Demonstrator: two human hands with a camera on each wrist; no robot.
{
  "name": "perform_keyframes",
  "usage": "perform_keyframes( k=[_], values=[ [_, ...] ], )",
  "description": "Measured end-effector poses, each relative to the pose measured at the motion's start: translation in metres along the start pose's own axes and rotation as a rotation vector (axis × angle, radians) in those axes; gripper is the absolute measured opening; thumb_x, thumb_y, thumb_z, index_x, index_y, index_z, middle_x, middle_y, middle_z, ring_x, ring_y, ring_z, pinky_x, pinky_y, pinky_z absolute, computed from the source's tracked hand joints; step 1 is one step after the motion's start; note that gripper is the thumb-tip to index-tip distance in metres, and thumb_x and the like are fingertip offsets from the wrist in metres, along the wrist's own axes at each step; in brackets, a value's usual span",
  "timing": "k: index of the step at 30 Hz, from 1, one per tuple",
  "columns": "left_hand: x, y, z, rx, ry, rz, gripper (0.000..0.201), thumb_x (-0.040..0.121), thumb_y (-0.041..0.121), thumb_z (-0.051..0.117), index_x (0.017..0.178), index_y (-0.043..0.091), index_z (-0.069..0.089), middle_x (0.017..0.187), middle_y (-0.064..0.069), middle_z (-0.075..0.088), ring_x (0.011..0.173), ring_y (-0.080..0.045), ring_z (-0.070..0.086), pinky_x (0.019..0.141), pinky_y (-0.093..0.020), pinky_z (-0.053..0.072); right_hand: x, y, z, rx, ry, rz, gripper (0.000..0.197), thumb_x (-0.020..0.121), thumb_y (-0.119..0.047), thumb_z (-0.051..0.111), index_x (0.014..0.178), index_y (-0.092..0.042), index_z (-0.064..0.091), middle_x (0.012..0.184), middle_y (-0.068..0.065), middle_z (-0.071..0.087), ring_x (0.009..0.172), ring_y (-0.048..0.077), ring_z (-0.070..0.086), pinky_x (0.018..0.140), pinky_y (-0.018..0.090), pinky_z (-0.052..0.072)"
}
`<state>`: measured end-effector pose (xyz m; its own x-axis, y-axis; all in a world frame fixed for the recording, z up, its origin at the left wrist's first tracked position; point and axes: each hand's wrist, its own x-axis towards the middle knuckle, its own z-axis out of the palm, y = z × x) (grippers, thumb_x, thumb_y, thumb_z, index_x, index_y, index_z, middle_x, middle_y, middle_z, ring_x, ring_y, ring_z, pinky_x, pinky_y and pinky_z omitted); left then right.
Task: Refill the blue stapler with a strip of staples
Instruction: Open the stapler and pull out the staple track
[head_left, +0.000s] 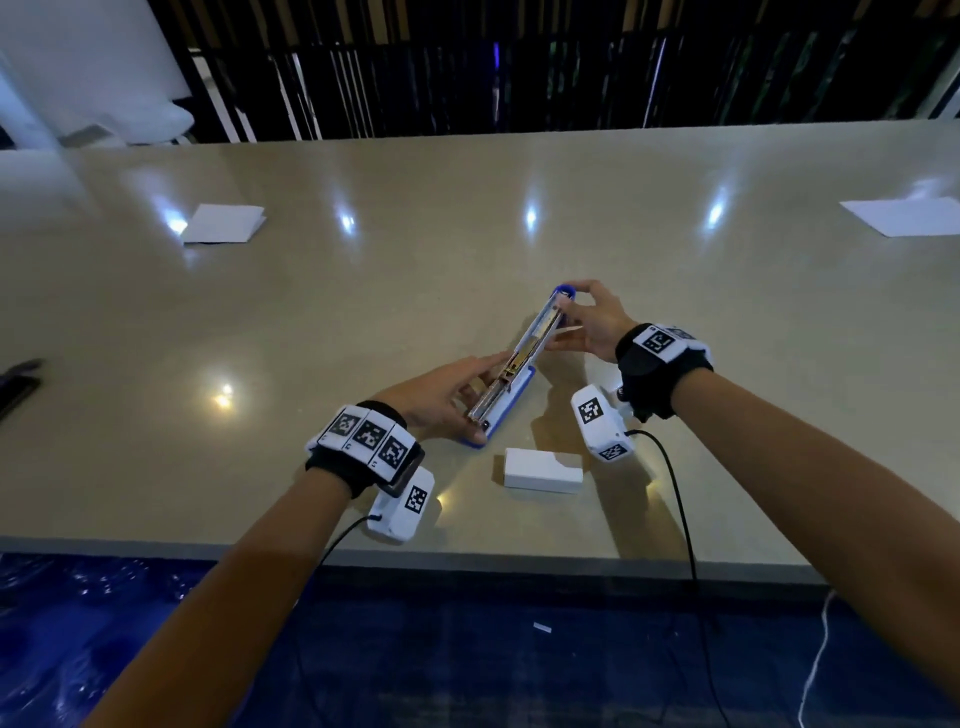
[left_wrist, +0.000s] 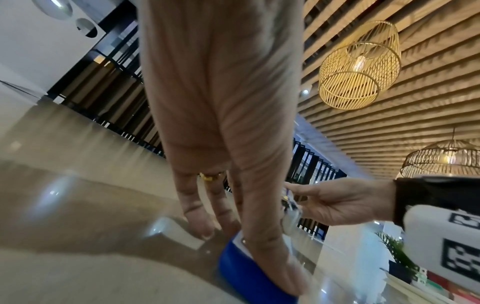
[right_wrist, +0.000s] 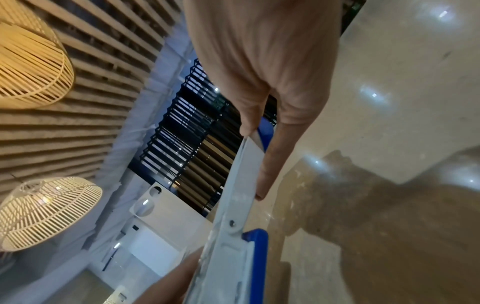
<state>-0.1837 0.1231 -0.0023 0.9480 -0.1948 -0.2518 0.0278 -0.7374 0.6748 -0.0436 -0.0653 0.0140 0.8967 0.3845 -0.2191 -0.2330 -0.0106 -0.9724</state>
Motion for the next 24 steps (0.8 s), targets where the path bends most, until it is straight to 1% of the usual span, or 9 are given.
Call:
perform_keyframes(
  k=[3,6,8,10,12,14,17,21,24],
  values=[
    [0.002,0.001,0.001,0.179,0.000,-0.013,0.100,0.072,0.028,0.080,0.150,0.039,0.018,0.127,0.005,0.032,0.117,-0.018,0.039,0.104,-0.038,0.039,0.015,0.006,0.008,-0.034,-0.046,0.062,0.044,0.093,0.006,0.046,0.135,-0.005,0.042,0.077,0.012,0.058,0.053,0.020,0.066,0.054,0.030,0.060],
    [0.005,0.002,0.002,0.248,-0.029,-0.025,0.103,0.073,0.033,0.079,0.150,0.043,0.011,0.132,0.007,0.029,0.124,-0.022,0.031,0.109,-0.047,0.033,0.025,0.013,0.015,-0.313,0.018,0.007,0.054,0.089,0.000,0.055,0.140,-0.010,0.040,0.084,0.015,0.060,0.057,0.024,0.064,0.066,0.040,0.060],
    [0.006,0.002,0.003,0.233,-0.035,-0.008,0.103,0.073,0.031,0.079,0.149,0.044,0.011,0.136,0.008,0.026,0.130,-0.022,0.028,0.113,-0.044,0.030,0.026,0.014,0.019,-0.615,0.118,-0.186,0.061,0.084,-0.003,0.062,0.138,-0.016,0.038,0.104,0.020,0.053,0.078,0.029,0.057,0.075,0.044,0.056],
    [0.005,0.004,0.006,0.223,-0.016,0.000,0.103,0.072,0.028,0.080,0.150,0.041,0.013,0.143,0.008,0.022,0.136,-0.020,0.024,0.116,-0.040,0.026,0.022,0.014,0.022,-0.742,0.136,-0.409,0.060,0.081,0.005,0.060,0.132,-0.020,0.040,0.116,0.019,0.042,0.091,0.027,0.052,0.080,0.040,0.053],
    [0.005,0.006,0.008,0.189,-0.005,-0.033,0.104,0.071,0.024,0.082,0.151,0.033,0.016,0.147,0.004,0.022,0.139,-0.018,0.023,0.117,-0.037,0.023,0.018,0.015,0.025,-0.762,0.148,-0.630,0.054,0.080,0.011,0.051,0.126,-0.017,0.045,0.119,0.018,0.039,0.095,0.023,0.051,0.082,0.038,0.054],
    [0.005,0.007,0.010,0.218,-0.031,-0.069,0.103,0.073,0.024,0.080,0.152,0.034,0.014,0.154,0.000,0.017,0.142,-0.019,0.020,0.119,-0.038,0.020,0.013,0.013,0.028,-0.780,0.159,-0.833,0.045,0.079,0.012,0.044,0.117,-0.012,0.052,0.116,0.016,0.042,0.091,0.020,0.051,0.074,0.034,0.051],
    [0.004,0.009,0.009,0.236,-0.031,-0.066,0.103,0.072,0.029,0.081,0.152,0.036,0.016,0.158,-0.004,0.015,0.145,-0.022,0.018,0.118,-0.038,0.019,-0.002,0.007,0.029,-0.871,-0.011,-0.971,0.031,0.085,-0.003,0.042,0.111,-0.010,0.055,0.111,0.013,0.048,0.081,0.016,0.049,0.066,0.029,0.043],
    [0.005,0.009,0.009,0.180,-0.043,-0.108,0.100,0.071,0.029,0.081,0.152,0.028,0.022,0.158,-0.001,0.023,0.144,-0.022,0.024,0.118,-0.039,0.022,-0.018,0.006,0.025,-1.105,-0.382,-0.958,0.045,0.084,-0.038,0.043,0.123,-0.017,0.053,0.116,0.006,0.055,0.095,0.017,0.055,0.079,0.030,0.047],
    [0.006,0.009,0.008,0.158,-0.059,-0.108,0.098,0.070,0.029,0.082,0.150,0.024,0.025,0.155,-0.003,0.030,0.141,-0.022,0.031,0.118,-0.039,0.026,-0.021,0.001,0.027,-1.139,-0.462,-0.899,0.050,0.084,-0.051,0.048,0.125,-0.024,0.052,0.117,0.001,0.056,0.100,0.013,0.054,0.084,0.031,0.047]
  ],
)
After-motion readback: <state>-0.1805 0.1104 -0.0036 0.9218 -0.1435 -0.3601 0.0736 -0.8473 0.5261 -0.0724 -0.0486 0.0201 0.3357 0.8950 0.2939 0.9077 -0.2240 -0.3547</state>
